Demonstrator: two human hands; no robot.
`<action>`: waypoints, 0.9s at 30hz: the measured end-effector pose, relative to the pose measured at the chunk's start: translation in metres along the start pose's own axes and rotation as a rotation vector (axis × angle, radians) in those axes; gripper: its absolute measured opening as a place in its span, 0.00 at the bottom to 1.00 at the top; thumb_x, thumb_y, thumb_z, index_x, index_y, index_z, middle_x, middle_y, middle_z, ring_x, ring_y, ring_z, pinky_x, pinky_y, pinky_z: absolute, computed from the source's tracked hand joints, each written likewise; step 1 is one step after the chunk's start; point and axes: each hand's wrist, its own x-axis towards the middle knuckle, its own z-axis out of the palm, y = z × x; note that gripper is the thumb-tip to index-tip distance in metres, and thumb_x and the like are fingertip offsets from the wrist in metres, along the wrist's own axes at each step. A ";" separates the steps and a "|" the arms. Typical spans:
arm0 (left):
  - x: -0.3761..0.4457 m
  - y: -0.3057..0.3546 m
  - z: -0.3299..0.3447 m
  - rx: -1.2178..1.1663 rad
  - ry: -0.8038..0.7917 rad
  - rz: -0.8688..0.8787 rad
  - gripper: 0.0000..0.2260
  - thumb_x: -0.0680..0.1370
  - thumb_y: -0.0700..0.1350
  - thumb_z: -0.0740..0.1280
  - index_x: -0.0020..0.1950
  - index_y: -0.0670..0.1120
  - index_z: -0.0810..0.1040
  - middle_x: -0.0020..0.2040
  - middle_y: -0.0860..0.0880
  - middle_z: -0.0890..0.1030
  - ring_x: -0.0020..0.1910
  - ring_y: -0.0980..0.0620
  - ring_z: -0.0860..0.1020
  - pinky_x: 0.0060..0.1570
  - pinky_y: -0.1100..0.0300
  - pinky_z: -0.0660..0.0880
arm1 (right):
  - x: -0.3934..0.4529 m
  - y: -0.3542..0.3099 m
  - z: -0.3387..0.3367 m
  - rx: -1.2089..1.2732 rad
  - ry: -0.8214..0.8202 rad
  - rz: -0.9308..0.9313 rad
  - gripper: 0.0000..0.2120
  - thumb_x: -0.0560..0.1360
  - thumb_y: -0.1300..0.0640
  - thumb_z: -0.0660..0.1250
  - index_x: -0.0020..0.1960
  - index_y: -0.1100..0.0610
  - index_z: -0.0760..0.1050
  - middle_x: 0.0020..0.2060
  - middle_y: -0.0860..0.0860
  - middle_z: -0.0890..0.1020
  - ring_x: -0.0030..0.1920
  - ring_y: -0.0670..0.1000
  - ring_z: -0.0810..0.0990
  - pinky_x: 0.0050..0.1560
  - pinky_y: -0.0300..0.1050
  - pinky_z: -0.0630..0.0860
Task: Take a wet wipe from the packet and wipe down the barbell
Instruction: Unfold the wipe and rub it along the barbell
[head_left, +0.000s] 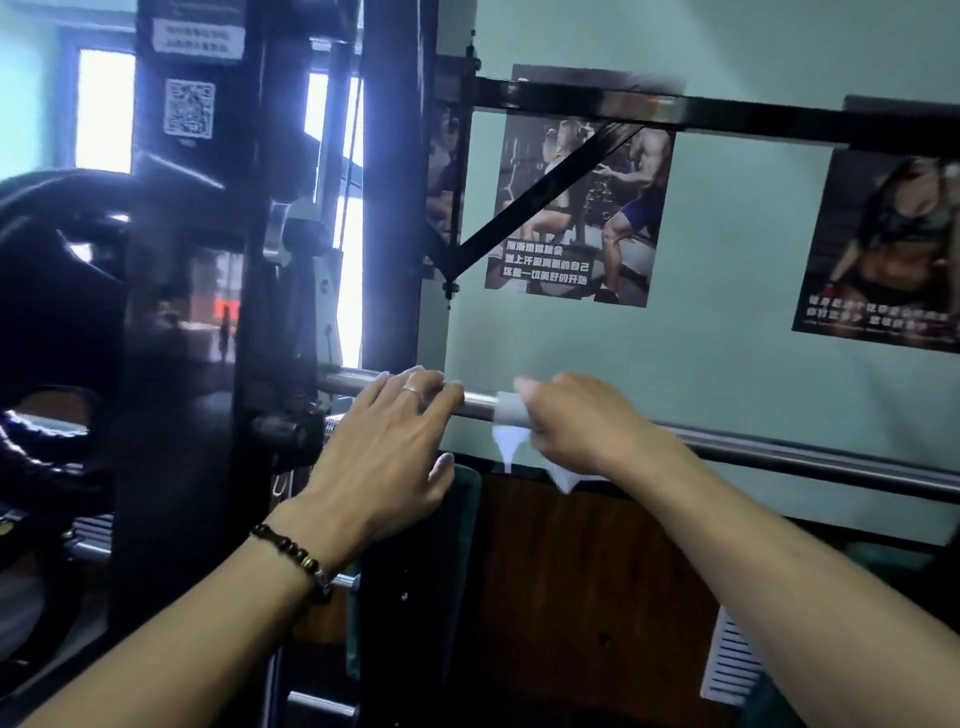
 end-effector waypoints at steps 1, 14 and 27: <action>0.001 0.001 0.000 0.005 -0.003 0.002 0.26 0.72 0.50 0.67 0.68 0.47 0.66 0.66 0.44 0.72 0.66 0.42 0.69 0.69 0.48 0.62 | 0.005 -0.008 0.001 0.012 0.011 -0.010 0.10 0.71 0.61 0.64 0.43 0.54 0.62 0.29 0.50 0.64 0.30 0.57 0.67 0.24 0.45 0.54; 0.014 0.030 0.002 -0.074 -0.015 0.037 0.26 0.72 0.50 0.68 0.69 0.48 0.68 0.65 0.45 0.73 0.63 0.43 0.72 0.72 0.45 0.59 | -0.048 0.047 0.004 -0.078 0.072 0.128 0.14 0.69 0.64 0.64 0.43 0.54 0.59 0.37 0.56 0.79 0.32 0.60 0.68 0.29 0.47 0.59; 0.023 0.058 0.016 -0.130 0.079 0.096 0.26 0.69 0.47 0.70 0.65 0.47 0.70 0.61 0.44 0.75 0.60 0.41 0.74 0.70 0.41 0.61 | -0.090 0.086 0.009 -0.178 0.127 0.219 0.09 0.71 0.62 0.64 0.46 0.55 0.64 0.39 0.55 0.81 0.34 0.62 0.75 0.29 0.47 0.62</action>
